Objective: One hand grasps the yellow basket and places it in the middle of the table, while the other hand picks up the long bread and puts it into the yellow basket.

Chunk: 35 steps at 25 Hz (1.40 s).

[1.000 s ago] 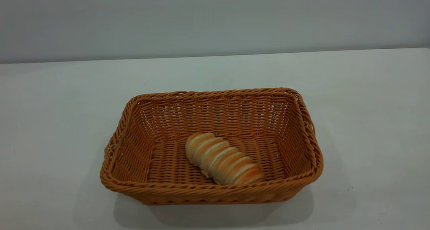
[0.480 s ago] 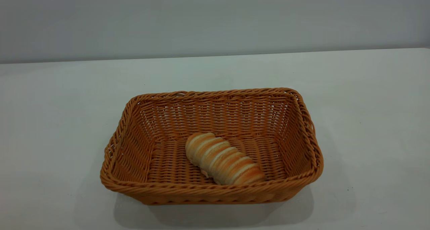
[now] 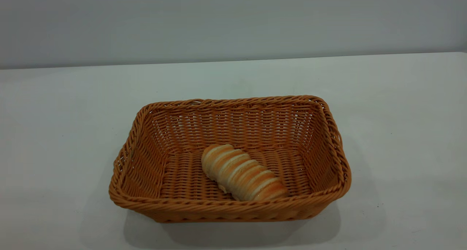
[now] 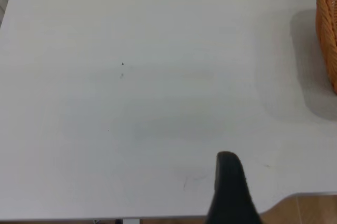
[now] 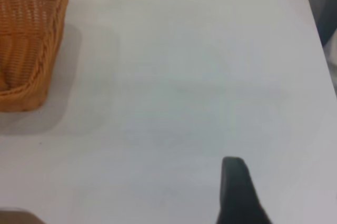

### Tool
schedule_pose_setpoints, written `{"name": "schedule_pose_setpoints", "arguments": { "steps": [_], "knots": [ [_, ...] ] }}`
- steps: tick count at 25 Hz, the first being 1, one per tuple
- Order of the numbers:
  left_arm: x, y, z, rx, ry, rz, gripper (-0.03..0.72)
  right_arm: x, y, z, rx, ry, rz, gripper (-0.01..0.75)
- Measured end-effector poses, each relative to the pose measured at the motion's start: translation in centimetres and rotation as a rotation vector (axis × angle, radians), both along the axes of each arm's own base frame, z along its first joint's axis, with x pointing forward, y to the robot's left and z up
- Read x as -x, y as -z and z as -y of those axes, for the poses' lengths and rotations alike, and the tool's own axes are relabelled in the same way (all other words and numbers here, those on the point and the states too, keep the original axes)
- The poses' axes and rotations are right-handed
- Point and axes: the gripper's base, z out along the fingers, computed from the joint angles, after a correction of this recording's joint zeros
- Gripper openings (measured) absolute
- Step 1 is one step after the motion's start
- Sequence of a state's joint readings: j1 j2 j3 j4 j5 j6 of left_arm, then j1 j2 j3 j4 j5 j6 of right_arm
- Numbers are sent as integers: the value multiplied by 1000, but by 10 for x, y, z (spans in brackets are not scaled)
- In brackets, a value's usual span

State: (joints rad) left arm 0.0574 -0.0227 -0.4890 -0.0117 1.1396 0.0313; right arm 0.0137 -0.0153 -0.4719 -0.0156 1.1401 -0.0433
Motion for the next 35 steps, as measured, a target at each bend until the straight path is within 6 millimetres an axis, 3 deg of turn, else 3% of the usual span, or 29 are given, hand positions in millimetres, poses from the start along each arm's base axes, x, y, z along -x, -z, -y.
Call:
{"name": "schedule_pose_setpoints", "arguments": {
  "steps": [35],
  "knots": [
    [0, 0, 0, -1, -1, 0, 557, 0, 0, 0, -1, -19, 0, 482]
  ]
}}
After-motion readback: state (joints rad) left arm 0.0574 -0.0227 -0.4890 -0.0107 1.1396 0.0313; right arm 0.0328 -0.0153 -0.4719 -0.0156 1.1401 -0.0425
